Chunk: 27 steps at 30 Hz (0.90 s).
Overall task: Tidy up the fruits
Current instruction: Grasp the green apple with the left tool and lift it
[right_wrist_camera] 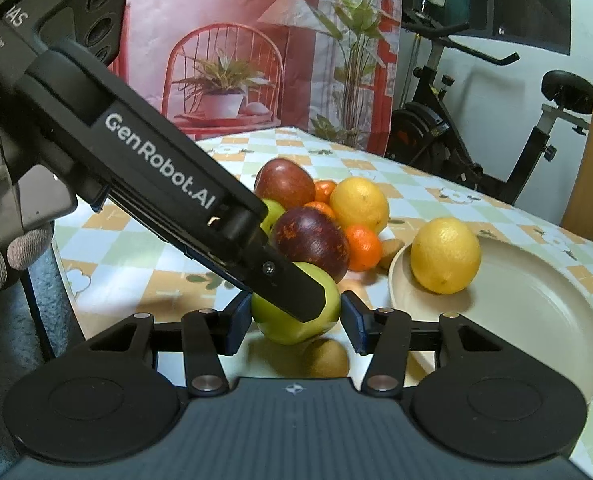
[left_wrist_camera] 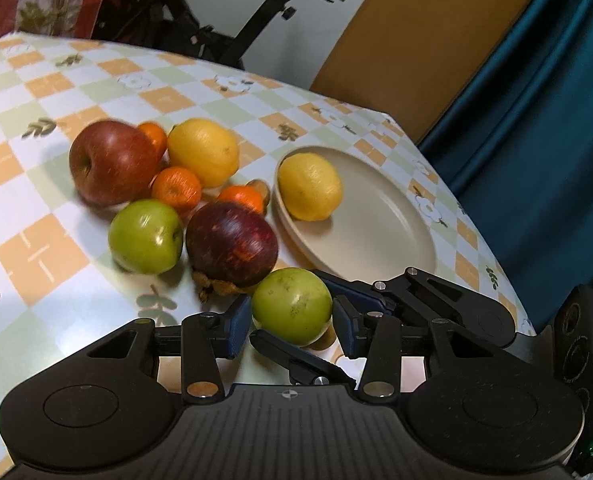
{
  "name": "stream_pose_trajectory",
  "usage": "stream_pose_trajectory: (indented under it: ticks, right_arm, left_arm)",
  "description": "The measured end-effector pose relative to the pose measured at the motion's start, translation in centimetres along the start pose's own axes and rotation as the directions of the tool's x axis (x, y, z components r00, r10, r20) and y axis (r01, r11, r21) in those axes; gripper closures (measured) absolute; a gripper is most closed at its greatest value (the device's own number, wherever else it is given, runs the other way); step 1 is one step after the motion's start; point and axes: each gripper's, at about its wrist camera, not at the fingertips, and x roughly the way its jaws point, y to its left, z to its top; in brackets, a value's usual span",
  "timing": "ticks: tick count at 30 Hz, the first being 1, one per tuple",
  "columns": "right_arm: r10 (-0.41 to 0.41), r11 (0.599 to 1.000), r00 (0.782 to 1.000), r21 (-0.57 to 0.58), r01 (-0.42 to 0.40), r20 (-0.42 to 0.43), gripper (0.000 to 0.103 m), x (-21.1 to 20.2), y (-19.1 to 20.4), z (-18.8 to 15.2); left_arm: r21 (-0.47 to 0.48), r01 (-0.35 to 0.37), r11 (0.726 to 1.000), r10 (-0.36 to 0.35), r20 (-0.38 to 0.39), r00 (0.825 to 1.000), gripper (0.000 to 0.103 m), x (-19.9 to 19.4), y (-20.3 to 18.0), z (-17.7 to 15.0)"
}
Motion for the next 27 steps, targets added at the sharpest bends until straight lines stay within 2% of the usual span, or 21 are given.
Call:
stream_pose_trajectory:
  ticks: [6,13,18,27]
  right_arm:
    - [-0.034,0.999,0.999,0.024,0.033,0.043,0.052,-1.1,-0.5,0.3]
    - [-0.1,0.99,0.992,0.112,0.091,0.081,0.052,-2.4,-2.7,0.7]
    - [-0.139,0.97,0.988,0.212,0.123,0.066,0.052,-2.6,-4.8,0.6]
    - [-0.144,0.932,0.99,0.337,0.134,0.006,0.052,-1.6,-7.6,0.3]
  left_arm:
    - [0.09,-0.005,0.996,0.004,0.018,1.0,0.056,0.0,-2.0,1.2]
    - [0.156,0.009,0.988,-0.01,0.004,1.0,0.056,1.8,-4.4,3.5]
    - [0.196,0.011,0.981,-0.007,-0.02,1.0,0.056,4.1,-6.0,4.6]
    - [0.189,-0.01,0.982,0.019,-0.045,0.999,0.056,6.3,-5.4,5.2]
